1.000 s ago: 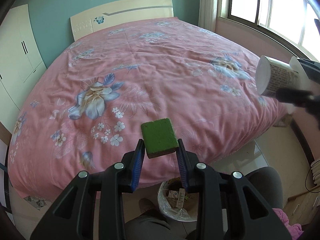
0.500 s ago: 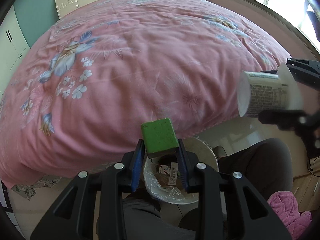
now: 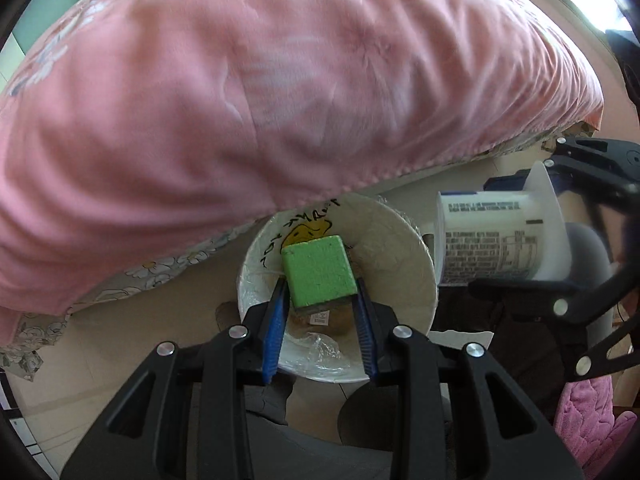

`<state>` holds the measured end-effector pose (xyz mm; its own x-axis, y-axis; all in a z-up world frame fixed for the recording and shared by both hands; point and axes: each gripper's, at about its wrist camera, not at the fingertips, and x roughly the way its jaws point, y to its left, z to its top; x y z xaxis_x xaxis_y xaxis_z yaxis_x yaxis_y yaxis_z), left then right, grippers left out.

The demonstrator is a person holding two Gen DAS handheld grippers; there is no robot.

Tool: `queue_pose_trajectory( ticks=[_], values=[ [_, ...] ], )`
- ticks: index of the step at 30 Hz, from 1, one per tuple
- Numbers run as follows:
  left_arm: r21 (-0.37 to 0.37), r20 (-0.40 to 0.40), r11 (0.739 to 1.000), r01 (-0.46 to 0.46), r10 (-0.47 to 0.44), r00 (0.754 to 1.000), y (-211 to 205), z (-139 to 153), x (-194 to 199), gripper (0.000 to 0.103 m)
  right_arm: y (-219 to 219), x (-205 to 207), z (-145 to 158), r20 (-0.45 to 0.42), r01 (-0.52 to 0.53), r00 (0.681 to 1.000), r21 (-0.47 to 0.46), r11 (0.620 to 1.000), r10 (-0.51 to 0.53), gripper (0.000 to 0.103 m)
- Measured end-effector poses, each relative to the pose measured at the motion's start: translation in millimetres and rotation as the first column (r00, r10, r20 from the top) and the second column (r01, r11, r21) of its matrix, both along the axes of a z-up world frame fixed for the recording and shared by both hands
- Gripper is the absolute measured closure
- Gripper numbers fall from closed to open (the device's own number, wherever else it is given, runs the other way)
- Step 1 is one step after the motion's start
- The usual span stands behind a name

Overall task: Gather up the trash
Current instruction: 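Lift the green cube and yogurt cup and carry both over the bin, then open the left tool over the bin while the right tool releases the yogurt cup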

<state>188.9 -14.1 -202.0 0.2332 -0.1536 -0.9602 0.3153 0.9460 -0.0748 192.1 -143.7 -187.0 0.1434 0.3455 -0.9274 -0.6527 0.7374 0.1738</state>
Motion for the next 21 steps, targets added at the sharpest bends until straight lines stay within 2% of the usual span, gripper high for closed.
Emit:
queue_pose_trajectory(
  ticks=[8,15,21],
  values=[
    [-0.009,-0.123,1.000,-0.028,0.026,0.992,-2,-58,14,0.068,12,-9,-67,-0.116,-0.010,0.993,-0.050,0.999,0.004,0.039],
    [-0.043,-0.222,0.993,-0.111,0.099,0.970,9,-102,31,0.068,19,-4,-116,-0.192,0.022,0.981,-0.105,0.994,-0.042,0.039],
    [-0.063,-0.277,0.983,-0.173,0.149,0.949,12,-132,43,0.068,22,7,-150,-0.245,0.062,0.965,-0.138,0.988,-0.095,0.039]
  ],
)
